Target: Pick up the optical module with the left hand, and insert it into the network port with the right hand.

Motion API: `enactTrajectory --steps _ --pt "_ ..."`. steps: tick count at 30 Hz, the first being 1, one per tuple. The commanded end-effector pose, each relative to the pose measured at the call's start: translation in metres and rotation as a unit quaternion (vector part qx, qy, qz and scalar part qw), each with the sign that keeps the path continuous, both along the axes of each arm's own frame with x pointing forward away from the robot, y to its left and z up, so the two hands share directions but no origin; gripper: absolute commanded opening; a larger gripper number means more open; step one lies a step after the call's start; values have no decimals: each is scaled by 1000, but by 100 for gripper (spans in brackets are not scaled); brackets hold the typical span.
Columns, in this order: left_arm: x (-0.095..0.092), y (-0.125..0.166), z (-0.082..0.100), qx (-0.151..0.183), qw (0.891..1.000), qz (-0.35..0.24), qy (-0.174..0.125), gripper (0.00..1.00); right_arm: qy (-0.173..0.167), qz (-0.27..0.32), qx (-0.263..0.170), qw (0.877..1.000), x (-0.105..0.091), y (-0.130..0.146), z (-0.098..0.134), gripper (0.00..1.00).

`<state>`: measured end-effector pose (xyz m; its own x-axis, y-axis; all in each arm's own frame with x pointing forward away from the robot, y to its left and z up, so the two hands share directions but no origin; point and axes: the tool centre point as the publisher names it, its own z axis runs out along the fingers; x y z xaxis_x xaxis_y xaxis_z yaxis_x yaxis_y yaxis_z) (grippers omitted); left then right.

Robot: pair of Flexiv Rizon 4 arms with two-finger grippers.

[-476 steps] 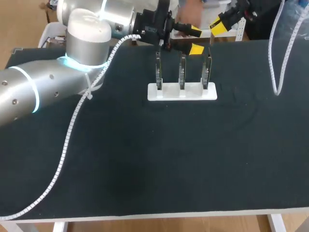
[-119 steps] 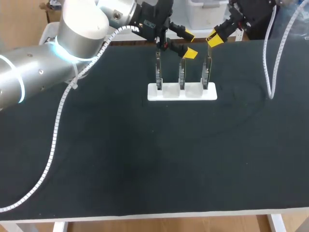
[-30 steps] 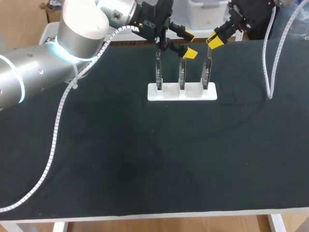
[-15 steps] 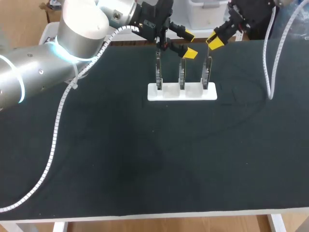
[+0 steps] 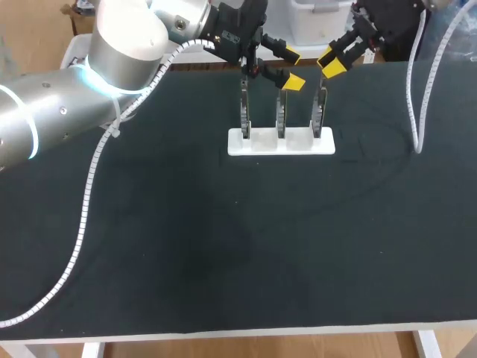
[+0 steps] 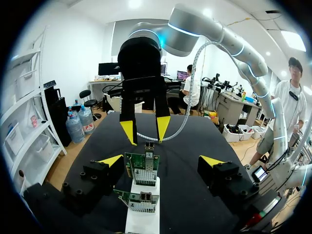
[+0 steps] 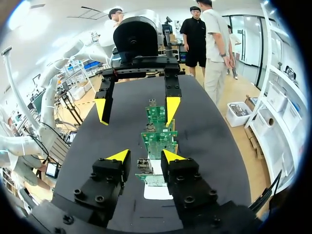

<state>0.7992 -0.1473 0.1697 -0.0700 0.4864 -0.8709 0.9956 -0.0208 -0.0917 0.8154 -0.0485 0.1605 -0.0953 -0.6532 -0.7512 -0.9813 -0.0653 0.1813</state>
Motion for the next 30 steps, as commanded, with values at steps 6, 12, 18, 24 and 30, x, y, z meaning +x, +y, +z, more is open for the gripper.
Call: enactTrajectory --steps 6,12,18,24,30 --pt "1 0 0 2 1000 -1 1 100 -4 -2 6 1000 3 0 6 0" --pt "1 0 0 2 1000 -1 1 100 -7 -3 7 1000 2 -1 8 0" --pt "1 0 0 2 1000 -1 1 100 -10 -6 8 1000 0 -3 8 0" --pt "1 0 0 2 1000 -1 1 100 -12 -7 9 1000 -1 -3 9 0" --pt "1 0 0 2 1000 -1 1 100 -11 -3 10 1000 -2 0 8 0"
